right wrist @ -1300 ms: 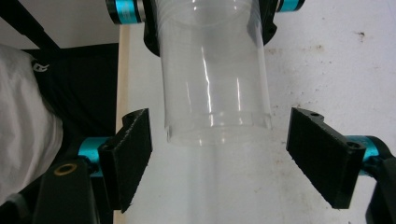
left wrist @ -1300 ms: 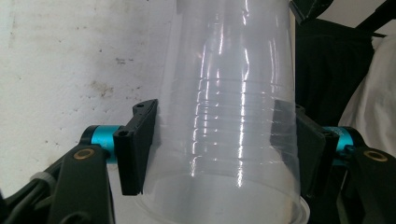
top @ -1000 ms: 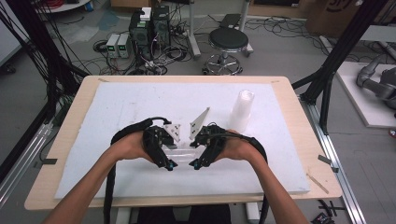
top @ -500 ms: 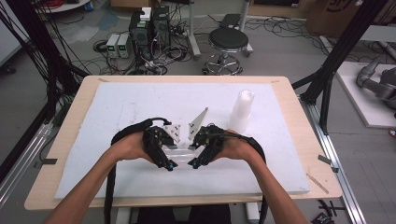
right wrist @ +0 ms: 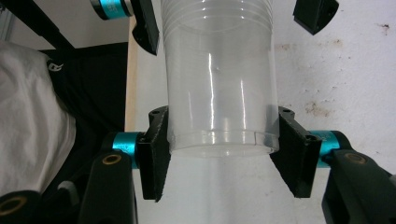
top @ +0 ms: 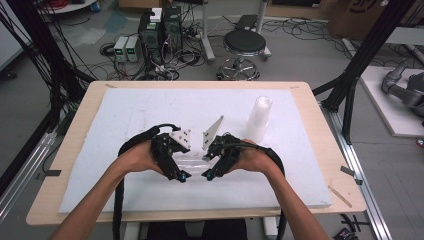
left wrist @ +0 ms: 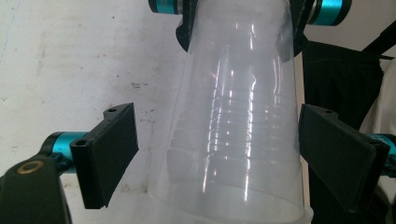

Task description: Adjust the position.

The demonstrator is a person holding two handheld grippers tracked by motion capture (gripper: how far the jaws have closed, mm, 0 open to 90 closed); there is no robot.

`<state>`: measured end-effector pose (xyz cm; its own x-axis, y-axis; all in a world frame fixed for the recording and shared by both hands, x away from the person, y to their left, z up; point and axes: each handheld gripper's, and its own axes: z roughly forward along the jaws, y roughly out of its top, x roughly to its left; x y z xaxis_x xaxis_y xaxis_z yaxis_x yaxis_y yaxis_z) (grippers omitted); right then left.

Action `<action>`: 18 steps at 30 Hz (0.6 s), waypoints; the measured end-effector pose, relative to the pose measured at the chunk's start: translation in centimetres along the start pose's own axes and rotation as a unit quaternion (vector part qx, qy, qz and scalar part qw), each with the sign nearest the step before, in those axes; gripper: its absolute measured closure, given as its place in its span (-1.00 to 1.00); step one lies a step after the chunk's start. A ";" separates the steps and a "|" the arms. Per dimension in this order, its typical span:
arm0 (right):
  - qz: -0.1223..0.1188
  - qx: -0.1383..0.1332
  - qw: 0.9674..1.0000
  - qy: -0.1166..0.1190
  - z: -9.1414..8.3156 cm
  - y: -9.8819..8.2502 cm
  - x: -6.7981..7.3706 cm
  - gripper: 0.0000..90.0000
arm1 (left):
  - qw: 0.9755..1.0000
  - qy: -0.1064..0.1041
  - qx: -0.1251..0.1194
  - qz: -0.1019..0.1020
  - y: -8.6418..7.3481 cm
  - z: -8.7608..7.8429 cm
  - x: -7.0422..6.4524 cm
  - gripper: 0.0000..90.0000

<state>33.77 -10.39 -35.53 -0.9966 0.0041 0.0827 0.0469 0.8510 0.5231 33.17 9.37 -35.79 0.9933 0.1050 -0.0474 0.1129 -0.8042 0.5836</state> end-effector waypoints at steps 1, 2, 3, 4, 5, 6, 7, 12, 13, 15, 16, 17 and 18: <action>0.002 -0.001 1.000 -0.001 0.0 -0.1 0.0 -0.04 | 1.000 0.000 -0.004 -0.003 -0.1 -0.1 -0.1 -0.70; 0.001 -0.003 1.000 -0.002 -0.1 -0.2 0.0 -0.04 | 1.000 0.001 -0.011 -0.001 -0.2 -0.2 -0.1 -0.70; 0.003 -0.006 1.000 -0.005 -0.1 -0.3 0.0 -0.04 | 1.000 0.000 -0.027 -0.004 -0.4 -0.4 -0.1 -0.70; 0.005 -0.012 1.000 -0.004 -0.1 -0.5 -0.1 -0.04 | 0.999 -0.001 -0.047 -0.006 -0.6 -0.7 -0.1 -0.69; 0.008 -0.018 1.000 -0.004 -0.2 -0.7 0.0 -0.04 | 0.997 -0.002 -0.071 -0.008 -1.0 -0.9 -0.2 -0.69; 0.007 -0.028 1.000 -0.006 -0.3 -1.0 0.0 -0.04 | 0.995 -0.001 -0.098 -0.012 -1.4 -1.2 -0.2 -0.69; 0.005 -0.039 0.999 -0.007 -0.4 -1.3 0.0 -0.04 | 0.991 0.003 -0.131 -0.014 -1.9 -1.5 -0.3 -0.69; 0.019 -0.111 0.994 -0.010 -0.8 -2.9 0.1 -0.04 | 0.967 0.035 -0.253 -0.016 -3.9 -2.7 -0.7 -0.71; 0.019 -0.134 0.991 -0.015 -0.9 -3.4 0.3 -0.04 | 0.960 0.045 -0.277 -0.020 -4.2 -2.8 -0.8 -0.72; 0.016 -0.160 0.987 -0.023 -1.0 -4.0 0.4 -0.04 | 0.950 0.052 -0.308 -0.017 -4.9 -2.9 -1.0 -0.73; 0.017 -0.169 0.985 -0.024 -1.0 -4.2 0.4 -0.04 | 0.944 0.055 -0.326 -0.016 -5.2 -2.8 -1.1 -0.73; 0.017 -0.184 0.982 -0.028 -1.1 -4.5 0.5 -0.04 | 0.937 0.060 -0.344 -0.018 -5.7 -2.8 -1.2 -0.73; 0.015 -0.203 0.979 -0.033 -1.0 -4.9 0.5 -0.04 | 0.933 0.060 -0.354 -0.019 -5.9 -2.7 -1.2 -0.73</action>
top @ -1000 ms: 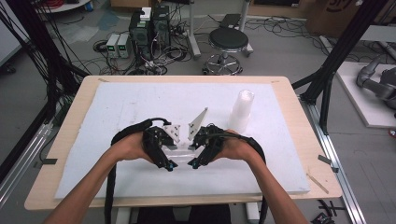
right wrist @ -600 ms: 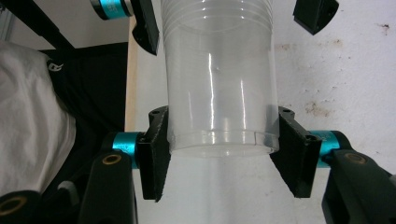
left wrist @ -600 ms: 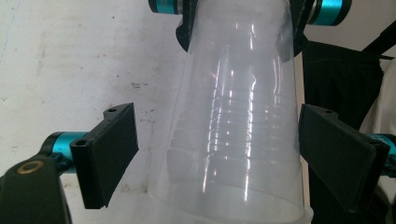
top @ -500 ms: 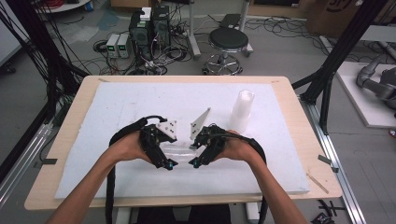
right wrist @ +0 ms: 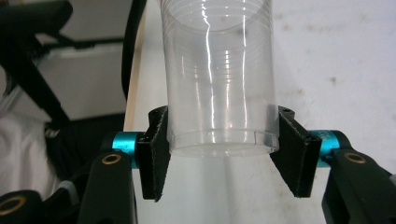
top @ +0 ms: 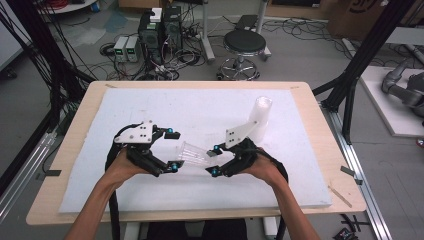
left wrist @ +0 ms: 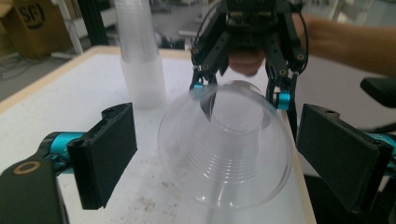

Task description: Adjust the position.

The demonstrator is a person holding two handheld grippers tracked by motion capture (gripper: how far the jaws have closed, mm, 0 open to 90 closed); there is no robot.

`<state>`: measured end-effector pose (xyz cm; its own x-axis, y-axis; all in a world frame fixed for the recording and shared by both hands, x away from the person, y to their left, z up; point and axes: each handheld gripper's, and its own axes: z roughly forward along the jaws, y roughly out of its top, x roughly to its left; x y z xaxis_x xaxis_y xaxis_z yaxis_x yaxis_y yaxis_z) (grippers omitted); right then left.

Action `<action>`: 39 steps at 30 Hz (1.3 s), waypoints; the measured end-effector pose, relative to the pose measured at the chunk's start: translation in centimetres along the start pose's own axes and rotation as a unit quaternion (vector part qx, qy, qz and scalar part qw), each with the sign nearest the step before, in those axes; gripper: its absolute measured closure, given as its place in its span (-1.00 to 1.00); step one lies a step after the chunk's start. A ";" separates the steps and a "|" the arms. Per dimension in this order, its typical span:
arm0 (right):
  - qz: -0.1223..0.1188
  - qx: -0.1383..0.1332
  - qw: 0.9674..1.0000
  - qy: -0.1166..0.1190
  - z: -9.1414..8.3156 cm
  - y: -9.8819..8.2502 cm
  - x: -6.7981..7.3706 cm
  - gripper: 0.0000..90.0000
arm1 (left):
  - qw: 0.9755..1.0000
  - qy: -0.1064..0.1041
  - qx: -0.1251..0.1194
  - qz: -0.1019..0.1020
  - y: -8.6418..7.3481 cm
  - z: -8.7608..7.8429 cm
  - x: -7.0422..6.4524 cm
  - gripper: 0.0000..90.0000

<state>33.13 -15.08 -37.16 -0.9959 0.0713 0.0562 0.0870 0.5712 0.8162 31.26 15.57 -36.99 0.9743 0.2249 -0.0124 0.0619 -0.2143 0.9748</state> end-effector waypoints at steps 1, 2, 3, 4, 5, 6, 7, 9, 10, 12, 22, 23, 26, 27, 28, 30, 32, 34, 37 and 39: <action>0.005 -0.011 1.000 0.002 -0.1 -0.2 0.0 -0.04 | 1.000 0.001 -0.015 -0.003 -0.4 -0.2 0.0 -0.73; 0.010 -0.031 0.999 0.001 -0.1 -0.5 0.0 -0.04 | 1.000 0.002 -0.024 -0.006 -0.7 -0.2 -0.1 -0.73; 0.013 -0.042 0.999 0.000 -0.2 -0.7 0.0 -0.04 | 1.000 0.001 -0.030 -0.008 -0.9 -0.3 -0.1 -0.73; 0.014 -0.049 0.999 0.001 -0.2 -0.9 0.0 -0.04 | 0.999 0.000 -0.038 -0.011 -1.3 -0.3 -0.1 -0.73; 0.017 -0.061 0.998 0.002 -0.1 -1.2 0.0 -0.04 | 0.999 -0.004 -0.046 -0.016 -1.7 -0.3 -0.2 -0.73; 0.015 -0.069 0.998 0.003 -0.1 -1.4 0.0 -0.04 | 0.998 -0.005 -0.051 -0.020 -1.9 -0.2 -0.2 -0.74; 0.016 -0.072 0.997 0.004 -0.1 -1.5 0.0 -0.04 | 0.998 -0.003 -0.057 -0.026 -2.3 -0.1 -0.2 -0.75; 0.018 -0.095 0.995 0.011 -0.1 -1.9 0.0 -0.04 | 0.997 -0.002 -0.068 -0.038 -2.9 0.0 -0.1 -0.80; 0.016 -0.103 0.994 0.011 0.0 -2.0 0.0 -0.04 | 0.997 -0.001 -0.068 -0.039 -3.0 0.1 -0.1 -0.82; 0.014 -0.118 0.993 0.014 0.0 -2.2 0.0 -0.04 | 0.996 -0.002 -0.072 -0.044 -3.4 0.2 0.0 -0.86; 0.010 -0.142 0.990 0.019 0.4 -2.5 -0.1 -0.04 | 0.996 -0.016 -0.079 -0.043 -3.1 1.2 -0.3 -0.86; 0.010 -0.143 0.989 0.021 0.4 -2.5 -0.1 -0.04 | 0.996 -0.017 -0.081 -0.044 -3.1 1.3 -0.4 -0.86; 0.011 -0.146 0.989 0.024 0.5 -2.5 0.0 -0.04 | 0.995 -0.020 -0.082 -0.049 -2.9 2.0 -0.5 -0.86; 0.009 -0.147 0.989 0.023 0.5 -2.5 0.0 -0.04 | 0.995 -0.023 -0.082 -0.049 -2.9 2.2 -0.5 -0.86; 0.009 -0.148 0.989 0.023 0.5 -2.5 0.0 -0.04 | 0.995 -0.024 -0.082 -0.049 -2.9 2.5 -0.6 -0.86; 0.010 -0.149 0.989 0.024 0.5 -2.5 0.0 -0.04 | 0.995 -0.028 -0.086 -0.052 -2.7 3.0 -0.7 -0.86; 0.010 -0.151 0.988 0.025 0.5 -2.5 0.1 -0.04 | 0.994 -0.029 -0.091 -0.053 -2.6 3.4 -0.7 -0.85; 0.007 -0.152 0.988 0.025 0.5 -2.5 0.0 -0.04 | 0.993 -0.034 -0.098 -0.055 -2.5 3.7 -0.7 -0.80; 0.006 -0.151 0.988 0.027 0.5 -2.5 0.0 -0.04 | 0.993 -0.039 -0.100 -0.052 -2.2 4.0 -0.7 -0.74; 0.007 -0.151 0.988 0.027 0.5 -2.6 0.0 -0.04 | 0.993 -0.041 -0.103 -0.049 -2.0 4.0 -0.7 -0.69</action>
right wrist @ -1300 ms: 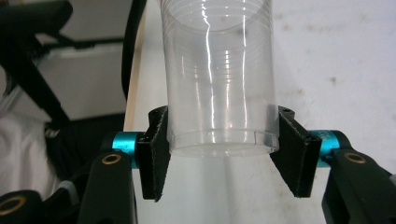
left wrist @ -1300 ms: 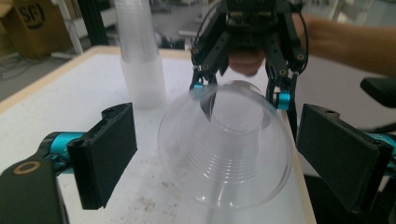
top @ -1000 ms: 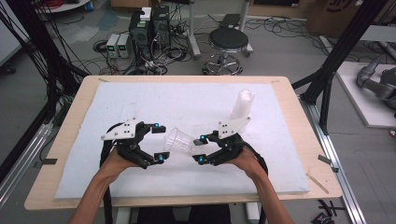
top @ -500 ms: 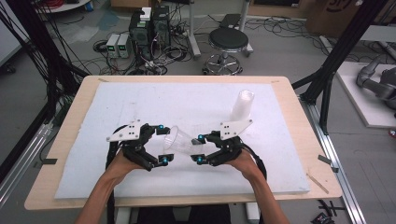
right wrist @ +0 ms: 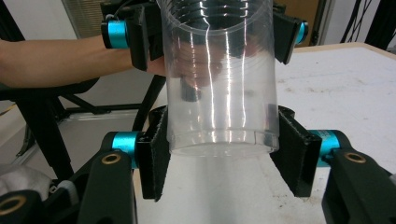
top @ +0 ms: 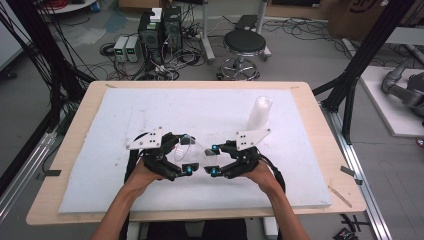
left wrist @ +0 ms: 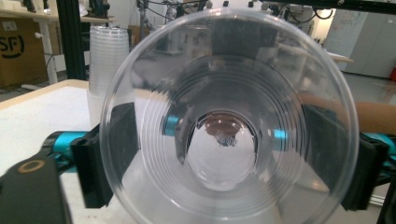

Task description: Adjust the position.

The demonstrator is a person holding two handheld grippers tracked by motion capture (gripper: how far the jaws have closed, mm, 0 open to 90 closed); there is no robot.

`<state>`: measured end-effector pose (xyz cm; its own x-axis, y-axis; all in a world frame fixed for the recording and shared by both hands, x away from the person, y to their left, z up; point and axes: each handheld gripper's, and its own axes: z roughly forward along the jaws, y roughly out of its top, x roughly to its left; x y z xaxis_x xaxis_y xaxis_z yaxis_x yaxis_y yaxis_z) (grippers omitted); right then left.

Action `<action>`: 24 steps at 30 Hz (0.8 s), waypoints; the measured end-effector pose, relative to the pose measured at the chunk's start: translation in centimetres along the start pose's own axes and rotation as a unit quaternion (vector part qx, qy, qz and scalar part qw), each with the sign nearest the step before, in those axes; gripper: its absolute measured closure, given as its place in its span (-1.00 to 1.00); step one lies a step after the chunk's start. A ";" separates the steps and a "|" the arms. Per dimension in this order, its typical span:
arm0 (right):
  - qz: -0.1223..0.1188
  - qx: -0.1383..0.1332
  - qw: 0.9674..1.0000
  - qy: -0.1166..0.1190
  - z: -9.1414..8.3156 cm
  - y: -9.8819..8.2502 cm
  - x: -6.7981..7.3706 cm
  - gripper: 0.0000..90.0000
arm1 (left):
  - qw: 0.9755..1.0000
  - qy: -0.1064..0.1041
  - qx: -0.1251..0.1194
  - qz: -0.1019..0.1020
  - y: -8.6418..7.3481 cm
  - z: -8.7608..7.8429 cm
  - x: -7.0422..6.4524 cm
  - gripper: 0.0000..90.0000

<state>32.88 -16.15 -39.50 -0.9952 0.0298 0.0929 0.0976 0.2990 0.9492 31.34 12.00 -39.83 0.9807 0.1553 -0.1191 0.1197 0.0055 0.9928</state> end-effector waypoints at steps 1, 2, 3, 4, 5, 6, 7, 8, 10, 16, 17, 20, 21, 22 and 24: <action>0.000 0.001 1.000 0.001 0.0 0.0 0.0 -0.04 | 1.000 0.000 0.000 0.001 0.1 0.0 0.0 -0.64; 0.000 0.000 1.000 0.001 0.0 0.0 0.0 -0.04 | 1.000 -0.001 0.000 0.002 0.1 0.0 0.1 -0.63; -0.002 -0.002 1.000 0.001 0.0 0.0 0.0 -0.04 | 1.000 -0.001 -0.002 0.001 0.2 0.0 0.1 -0.60; 0.000 -0.001 1.000 0.004 0.0 0.0 0.1 -0.04 | 1.000 -0.003 -0.003 0.000 0.2 -0.1 0.1 -0.58; -0.004 -0.003 1.000 0.005 0.0 0.0 0.0 -0.04 | 1.000 -0.005 -0.004 -0.001 0.2 -0.1 0.1 -0.56; -0.005 -0.002 1.000 0.006 0.0 0.0 0.0 -0.04 | 1.000 -0.005 -0.003 0.000 0.2 -0.1 0.1 -0.53; -0.004 -0.001 1.000 0.008 0.0 0.0 0.0 -0.04 | 1.000 -0.007 -0.002 -0.001 0.2 -0.2 0.1 -0.51; -0.007 -0.002 1.000 0.007 0.0 0.0 0.0 -0.04 | 1.000 -0.010 -0.003 -0.001 0.2 -0.2 0.2 -0.48; -0.003 0.001 1.000 0.009 0.1 0.0 0.1 -0.04 | 1.000 -0.013 -0.004 -0.003 0.2 -0.2 0.2 -0.45; -0.006 0.004 1.000 0.008 0.1 0.0 0.0 -0.04 | 1.000 -0.020 -0.004 -0.003 0.1 -0.1 0.2 -0.36; -0.007 0.002 1.000 0.008 0.1 0.0 0.0 -0.04 | 1.000 -0.020 -0.003 -0.002 0.1 -0.1 0.3 -0.35; -0.007 0.003 1.000 0.009 0.1 0.0 0.0 -0.04 | 1.000 -0.020 -0.003 0.000 0.1 -0.2 0.2 -0.33; -0.008 0.004 1.000 0.009 0.1 0.0 0.0 -0.04 | 1.000 -0.020 -0.002 0.000 0.1 -0.2 0.2 -0.32; -0.010 0.003 1.000 0.009 0.2 0.0 0.0 -0.04 | 1.000 -0.020 -0.002 -0.001 0.2 -0.2 0.2 -0.32; -0.010 0.003 1.000 0.008 0.2 0.0 0.0 -0.04 | 1.000 -0.020 0.000 0.000 0.2 -0.2 0.2 -0.31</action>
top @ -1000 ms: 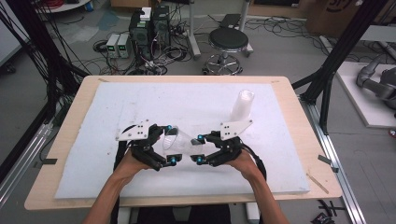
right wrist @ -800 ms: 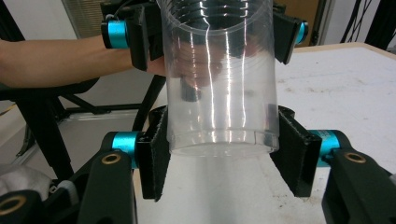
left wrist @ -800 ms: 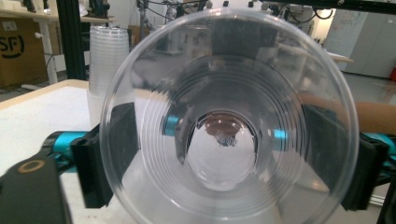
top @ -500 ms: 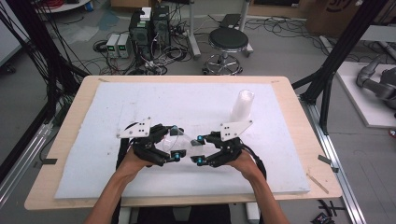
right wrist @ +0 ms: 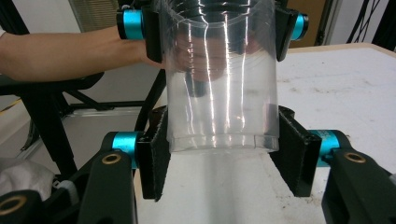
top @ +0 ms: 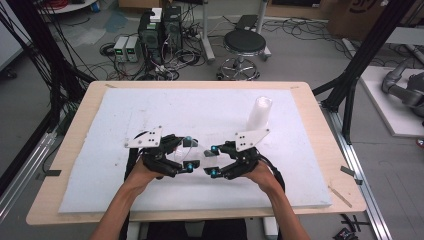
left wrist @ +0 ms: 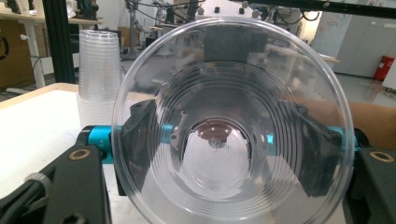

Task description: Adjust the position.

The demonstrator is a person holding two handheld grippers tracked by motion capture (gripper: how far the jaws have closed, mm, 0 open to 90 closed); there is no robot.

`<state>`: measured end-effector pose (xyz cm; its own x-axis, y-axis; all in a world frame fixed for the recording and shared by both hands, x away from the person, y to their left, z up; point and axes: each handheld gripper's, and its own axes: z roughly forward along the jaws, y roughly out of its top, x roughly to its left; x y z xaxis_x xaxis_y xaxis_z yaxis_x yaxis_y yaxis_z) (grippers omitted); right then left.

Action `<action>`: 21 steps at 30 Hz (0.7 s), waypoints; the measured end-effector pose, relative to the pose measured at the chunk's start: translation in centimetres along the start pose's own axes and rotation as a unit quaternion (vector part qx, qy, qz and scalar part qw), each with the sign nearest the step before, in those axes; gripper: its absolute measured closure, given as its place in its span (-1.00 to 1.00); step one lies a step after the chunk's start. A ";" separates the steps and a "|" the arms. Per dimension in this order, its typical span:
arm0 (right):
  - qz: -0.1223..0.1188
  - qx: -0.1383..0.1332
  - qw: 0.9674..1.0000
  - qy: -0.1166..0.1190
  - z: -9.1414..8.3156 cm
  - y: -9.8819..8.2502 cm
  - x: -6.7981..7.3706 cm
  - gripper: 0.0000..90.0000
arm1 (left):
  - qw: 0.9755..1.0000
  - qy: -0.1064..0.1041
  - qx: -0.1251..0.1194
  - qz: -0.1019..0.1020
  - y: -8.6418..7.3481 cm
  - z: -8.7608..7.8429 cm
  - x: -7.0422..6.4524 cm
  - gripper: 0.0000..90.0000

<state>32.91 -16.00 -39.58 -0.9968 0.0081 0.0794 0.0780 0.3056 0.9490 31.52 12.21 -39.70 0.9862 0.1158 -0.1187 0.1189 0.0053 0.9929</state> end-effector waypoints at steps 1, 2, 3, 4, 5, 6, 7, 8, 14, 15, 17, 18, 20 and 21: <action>0.000 0.000 1.000 0.000 0.0 0.0 0.0 -0.04 | 1.000 0.000 0.000 -0.001 0.0 0.0 0.0 -0.31; 0.001 0.000 1.000 0.001 0.0 0.0 0.0 -0.05 | 1.000 -0.002 0.000 0.000 0.0 0.0 0.0 -0.30; 0.002 0.002 1.000 0.001 0.0 0.0 0.0 -0.09 | 1.000 -0.002 0.000 0.001 0.0 0.0 0.0 -0.30; 0.007 0.003 1.000 0.003 0.1 0.0 0.0 -0.21 | 1.000 -0.002 0.001 0.003 0.0 0.0 -0.1 -0.30; 0.016 0.006 1.000 0.000 0.1 0.0 0.0 -0.46 | 1.000 -0.003 0.003 0.004 0.0 0.0 -0.1 -0.29; 0.023 0.015 1.000 -0.012 0.2 0.0 0.0 -0.56 | 1.000 -0.002 0.003 0.004 0.0 0.0 -0.1 -0.29; 0.021 0.021 0.999 -0.022 0.2 -0.1 0.0 -0.56 | 1.000 -0.003 0.005 0.005 0.0 -0.1 -0.1 -0.29; 0.025 0.024 0.999 -0.023 0.1 -0.1 0.1 -0.61 | 1.000 0.000 0.007 0.007 0.1 -0.1 -0.1 -0.29; 0.024 0.031 0.998 -0.054 -0.3 -0.1 0.7 -0.65 | 0.998 0.022 0.044 0.027 0.5 -0.5 -0.1 -0.30; 0.027 0.033 0.997 -0.069 -0.5 -0.2 0.8 -0.65 | 0.998 0.029 0.054 0.031 0.7 -0.6 0.0 -0.30; 0.030 0.039 0.993 -0.107 -0.9 -0.6 1.1 -0.65 | 0.996 0.045 0.074 0.035 1.1 -0.8 0.3 -0.30; 0.034 0.040 0.991 -0.119 -1.1 -0.8 1.2 -0.65 | 0.994 0.055 0.090 0.039 1.5 -0.8 0.6 -0.30; 0.039 0.040 0.986 -0.159 -1.7 -1.4 1.4 -0.65 | 0.991 0.062 0.108 0.041 2.0 -0.8 1.0 -0.30; 0.043 0.040 0.982 -0.181 -2.1 -1.8 1.5 -0.65 | 0.990 0.065 0.114 0.041 2.2 -0.8 1.3 -0.30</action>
<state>31.28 -18.52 -40.57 -0.9285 0.3700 0.0311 0.1749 0.3620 0.9156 32.95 13.21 -37.66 0.9720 0.2341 -0.0209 0.0768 -0.2325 0.9696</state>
